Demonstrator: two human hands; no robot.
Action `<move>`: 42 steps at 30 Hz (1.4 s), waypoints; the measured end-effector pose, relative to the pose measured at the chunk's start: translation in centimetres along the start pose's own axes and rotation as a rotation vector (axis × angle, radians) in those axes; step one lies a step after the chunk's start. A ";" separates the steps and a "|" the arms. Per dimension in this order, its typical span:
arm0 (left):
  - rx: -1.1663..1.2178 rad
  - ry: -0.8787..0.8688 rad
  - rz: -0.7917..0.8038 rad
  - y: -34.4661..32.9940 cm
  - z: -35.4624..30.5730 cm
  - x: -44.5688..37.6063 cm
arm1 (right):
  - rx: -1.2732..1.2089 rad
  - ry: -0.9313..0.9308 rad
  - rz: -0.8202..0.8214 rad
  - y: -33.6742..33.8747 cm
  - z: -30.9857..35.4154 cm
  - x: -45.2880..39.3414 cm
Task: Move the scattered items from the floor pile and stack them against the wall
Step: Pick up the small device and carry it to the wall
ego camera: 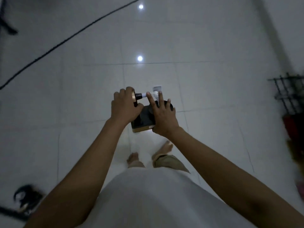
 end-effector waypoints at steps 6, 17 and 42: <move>-0.008 -0.468 0.162 -7.5 -14.9 4.7 | -0.027 -0.466 -0.106 3.4 -12.2 10.5; 0.066 -0.887 0.382 -20.1 -35.4 21.2 | -0.143 -0.978 -0.218 4.7 -28.0 31.8; 0.194 -1.195 0.624 -44.8 -75.3 39.0 | -0.166 -1.431 -0.423 9.7 -67.3 52.7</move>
Point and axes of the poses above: each hand's wrist, its own x-axis away from the middle knuckle, its own y-axis out of the back of the hand, z = x × y, the point moved 6 cm from there along -x, towards the middle knuckle, and after that the axes turned 13 degrees about -z, right-handed, at the moved point
